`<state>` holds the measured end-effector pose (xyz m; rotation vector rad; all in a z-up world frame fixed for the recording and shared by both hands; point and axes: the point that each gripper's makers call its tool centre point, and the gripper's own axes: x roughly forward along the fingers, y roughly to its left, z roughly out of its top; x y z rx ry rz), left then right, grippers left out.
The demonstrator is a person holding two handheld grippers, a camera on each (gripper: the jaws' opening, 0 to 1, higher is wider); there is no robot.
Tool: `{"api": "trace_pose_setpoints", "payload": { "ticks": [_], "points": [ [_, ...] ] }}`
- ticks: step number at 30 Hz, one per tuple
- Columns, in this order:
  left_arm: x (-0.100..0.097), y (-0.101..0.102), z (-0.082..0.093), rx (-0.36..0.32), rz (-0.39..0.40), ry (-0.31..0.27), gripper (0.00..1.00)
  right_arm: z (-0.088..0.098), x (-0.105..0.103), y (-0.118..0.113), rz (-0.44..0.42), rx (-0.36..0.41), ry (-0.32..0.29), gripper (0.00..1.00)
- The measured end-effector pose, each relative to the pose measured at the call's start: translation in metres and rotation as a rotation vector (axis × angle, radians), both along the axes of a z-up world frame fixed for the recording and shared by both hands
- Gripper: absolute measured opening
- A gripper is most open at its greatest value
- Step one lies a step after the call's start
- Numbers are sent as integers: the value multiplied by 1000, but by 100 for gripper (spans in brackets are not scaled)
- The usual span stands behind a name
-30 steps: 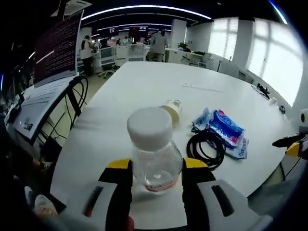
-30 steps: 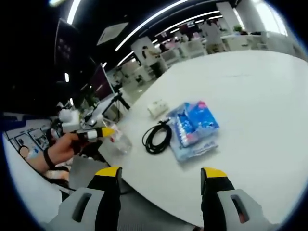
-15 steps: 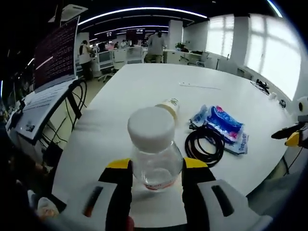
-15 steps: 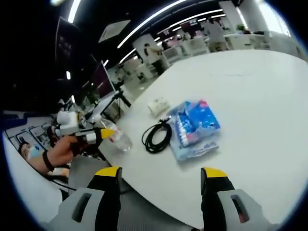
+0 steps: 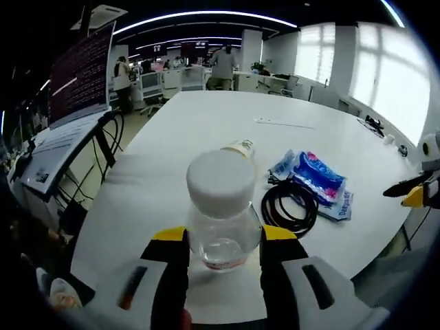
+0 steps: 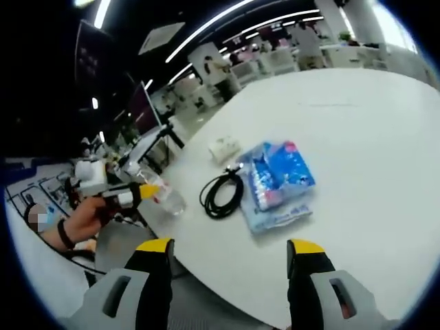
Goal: Arrange the tabletop items into an orderly group along one side of the table until the central work area is clear of visible clutter.
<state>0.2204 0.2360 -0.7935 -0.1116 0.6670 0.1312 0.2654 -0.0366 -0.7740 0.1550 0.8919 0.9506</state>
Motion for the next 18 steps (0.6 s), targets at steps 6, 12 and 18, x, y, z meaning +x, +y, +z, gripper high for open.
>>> {"api": "trace_pose_setpoints", "payload": {
  "ticks": [6, 12, 18],
  "points": [
    [1, -3, -2, -1, -8, -10, 38, -2, 0, 2, 22, -14, -7, 68],
    [3, -5, -4, 6, -25, -17, 38, 0, -3, -2, 11, -20, -8, 68],
    [2, -8, -3, -16, -20, -34, 39, -4, -2, -12, -17, -19, -4, 68]
  ]
}}
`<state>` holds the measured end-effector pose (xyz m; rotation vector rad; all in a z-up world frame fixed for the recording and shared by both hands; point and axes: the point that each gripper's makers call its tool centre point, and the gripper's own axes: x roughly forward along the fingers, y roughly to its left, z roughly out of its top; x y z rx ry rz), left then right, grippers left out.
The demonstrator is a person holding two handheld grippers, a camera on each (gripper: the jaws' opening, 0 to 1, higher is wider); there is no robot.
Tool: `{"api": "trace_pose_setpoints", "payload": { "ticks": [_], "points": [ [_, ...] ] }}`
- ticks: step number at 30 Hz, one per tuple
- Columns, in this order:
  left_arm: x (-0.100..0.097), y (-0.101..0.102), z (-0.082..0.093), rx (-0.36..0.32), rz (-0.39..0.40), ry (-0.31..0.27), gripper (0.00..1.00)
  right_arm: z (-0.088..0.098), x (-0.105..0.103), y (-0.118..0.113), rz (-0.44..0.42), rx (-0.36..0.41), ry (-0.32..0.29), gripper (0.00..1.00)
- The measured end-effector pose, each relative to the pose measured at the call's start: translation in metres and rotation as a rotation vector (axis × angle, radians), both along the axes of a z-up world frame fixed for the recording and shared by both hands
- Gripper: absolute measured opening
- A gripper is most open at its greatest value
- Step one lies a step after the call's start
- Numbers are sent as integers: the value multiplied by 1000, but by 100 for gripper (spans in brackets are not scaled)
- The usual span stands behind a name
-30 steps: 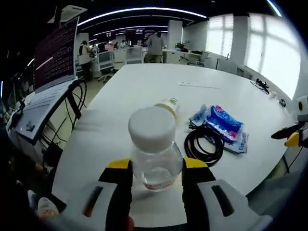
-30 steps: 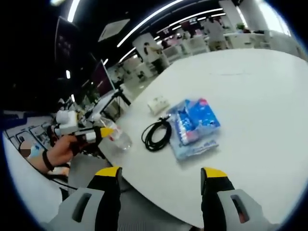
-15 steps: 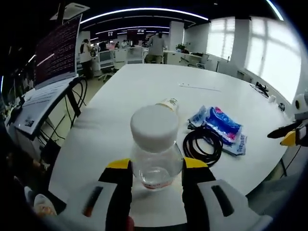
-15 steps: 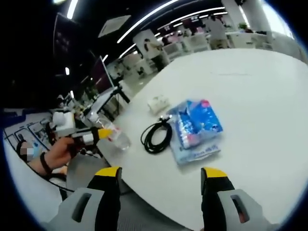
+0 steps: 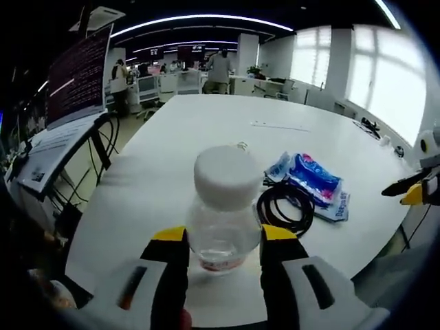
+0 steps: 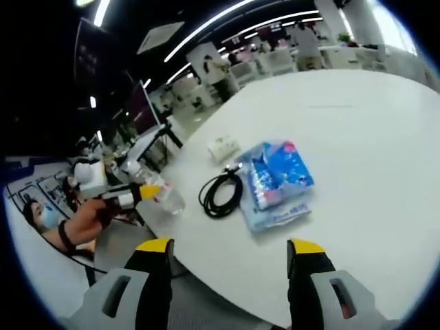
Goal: Arrange the tabletop items into an orderly group along one side of the table until the central work area is clear of visible clutter.
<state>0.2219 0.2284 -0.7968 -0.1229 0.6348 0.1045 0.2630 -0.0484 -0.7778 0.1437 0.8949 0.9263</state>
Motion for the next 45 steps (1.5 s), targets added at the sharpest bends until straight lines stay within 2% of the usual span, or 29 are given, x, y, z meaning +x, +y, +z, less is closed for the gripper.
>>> {"api": "trace_pose_setpoints", "payload": {
  "ticks": [5, 11, 14, 21, 28, 45],
  "points": [
    [-1, 1, -5, -63, 27, -17, 39, -1, -5, -2, 0, -3, 1, 68],
    [-1, -3, -6, -56, 21, -19, 39, -2, -6, -5, -15, 0, 0, 68],
    [-3, -1, -10, -74, 27, -14, 39, -2, -6, -7, -24, 4, 0, 68],
    [-8, -1, -21, -63, 17, 12, 38, -1, -7, -7, -42, 7, 0, 68],
    [-8, -2, -20, -58, 6, 11, 39, -2, -9, -9, -56, 7, 4, 68],
    [6, -2, -19, -41, -26, 8, 36, 2, -14, -11, -101, -1, 4, 68]
  ]
}}
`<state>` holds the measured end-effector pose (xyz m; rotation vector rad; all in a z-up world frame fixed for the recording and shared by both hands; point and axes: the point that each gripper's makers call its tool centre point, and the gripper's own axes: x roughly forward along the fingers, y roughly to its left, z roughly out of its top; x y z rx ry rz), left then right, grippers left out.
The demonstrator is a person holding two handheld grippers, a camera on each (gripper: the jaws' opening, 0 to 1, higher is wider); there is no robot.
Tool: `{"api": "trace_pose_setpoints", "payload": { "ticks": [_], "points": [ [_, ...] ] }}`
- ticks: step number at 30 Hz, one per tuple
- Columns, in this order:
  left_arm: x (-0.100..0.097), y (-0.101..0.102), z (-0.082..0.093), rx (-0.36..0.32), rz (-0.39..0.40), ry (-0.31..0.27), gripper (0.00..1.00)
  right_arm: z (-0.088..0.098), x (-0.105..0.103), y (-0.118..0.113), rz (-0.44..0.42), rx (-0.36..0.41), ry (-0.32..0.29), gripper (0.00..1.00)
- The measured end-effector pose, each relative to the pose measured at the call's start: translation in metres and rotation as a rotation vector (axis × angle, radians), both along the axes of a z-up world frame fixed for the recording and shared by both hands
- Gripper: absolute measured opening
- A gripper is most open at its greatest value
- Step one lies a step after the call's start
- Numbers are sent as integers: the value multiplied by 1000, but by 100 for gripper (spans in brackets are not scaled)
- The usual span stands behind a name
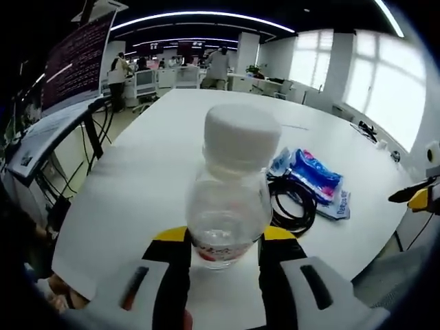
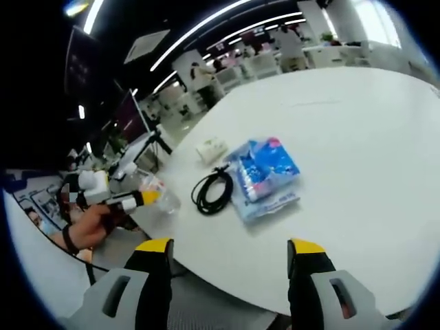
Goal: Arrange the tabletop items into an orderly group along one side of the table until the central work area is clear of visible clutter.
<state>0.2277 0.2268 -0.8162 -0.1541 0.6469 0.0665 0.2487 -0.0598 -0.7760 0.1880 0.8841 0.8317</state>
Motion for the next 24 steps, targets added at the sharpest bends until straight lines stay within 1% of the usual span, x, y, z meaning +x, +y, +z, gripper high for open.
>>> {"api": "trace_pose_setpoints", "payload": {
  "ticks": [3, 7, 11, 20, 24],
  "points": [
    [3, 2, -1, -8, 0, 0, 36, -1, 1, -1, -9, -1, 1, 68],
    [6, 7, -4, -35, 15, -4, 37, -3, 4, -4, -21, 1, 0, 68],
    [10, 12, -5, -47, 30, -6, 37, -2, 2, -5, -31, -1, -2, 68],
    [20, 21, -6, -46, 28, -14, 36, -3, -2, -11, -65, -4, 2, 68],
    [27, 30, -7, -47, 35, -18, 36, -3, -3, -12, -78, -5, 1, 68]
  ]
}}
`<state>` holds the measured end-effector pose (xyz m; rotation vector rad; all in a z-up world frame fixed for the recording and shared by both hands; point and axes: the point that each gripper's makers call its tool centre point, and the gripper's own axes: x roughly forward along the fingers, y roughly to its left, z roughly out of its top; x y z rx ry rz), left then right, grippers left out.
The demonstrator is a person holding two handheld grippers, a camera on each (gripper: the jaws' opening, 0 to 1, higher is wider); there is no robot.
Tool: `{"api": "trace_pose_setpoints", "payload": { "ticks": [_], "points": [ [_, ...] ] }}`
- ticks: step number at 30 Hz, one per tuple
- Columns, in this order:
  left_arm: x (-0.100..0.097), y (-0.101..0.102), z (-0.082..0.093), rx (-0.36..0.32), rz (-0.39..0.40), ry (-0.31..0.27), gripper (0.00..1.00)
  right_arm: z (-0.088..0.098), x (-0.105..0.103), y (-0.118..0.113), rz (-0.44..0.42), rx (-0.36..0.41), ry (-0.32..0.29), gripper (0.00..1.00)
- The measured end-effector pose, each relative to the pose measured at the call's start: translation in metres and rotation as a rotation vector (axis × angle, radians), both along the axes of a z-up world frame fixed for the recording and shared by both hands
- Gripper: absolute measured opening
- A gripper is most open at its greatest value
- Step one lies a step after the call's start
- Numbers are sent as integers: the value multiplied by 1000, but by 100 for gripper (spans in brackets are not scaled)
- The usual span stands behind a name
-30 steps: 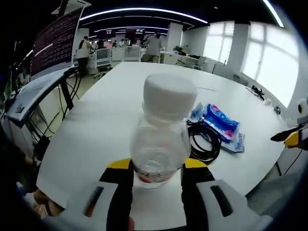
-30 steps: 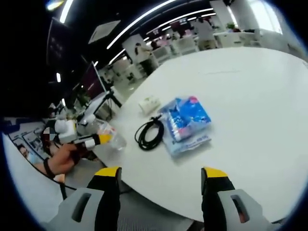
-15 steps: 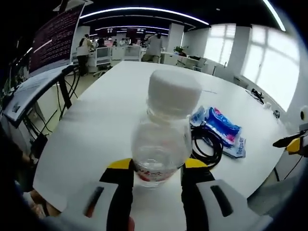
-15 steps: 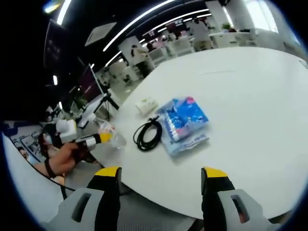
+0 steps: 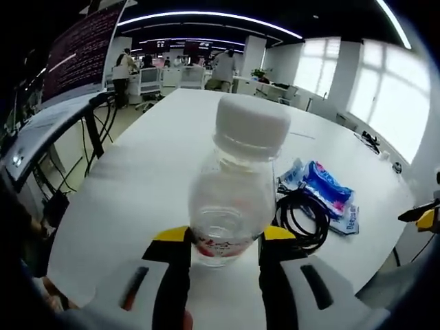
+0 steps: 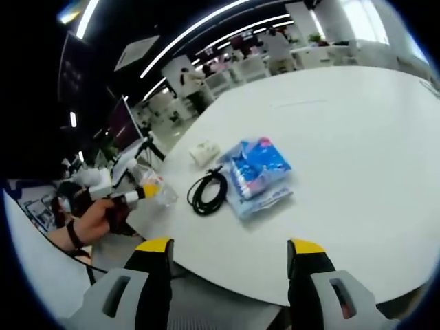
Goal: Arrange the tabletop items into an orderly group along one side of the table until the central work area is clear of visible clutter.
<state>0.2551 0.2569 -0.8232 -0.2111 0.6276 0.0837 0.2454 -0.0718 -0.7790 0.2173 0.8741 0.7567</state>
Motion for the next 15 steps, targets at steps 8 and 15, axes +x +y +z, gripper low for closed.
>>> {"api": "trace_pose_setpoints", "payload": {
  "ticks": [8, 15],
  "points": [
    [13, 11, -1, -25, 24, -4, 37, 0, -4, 0, -11, -6, 2, 68],
    [31, 24, -3, -32, 26, -2, 37, 0, -4, -2, -14, -15, 3, 68]
  ]
}}
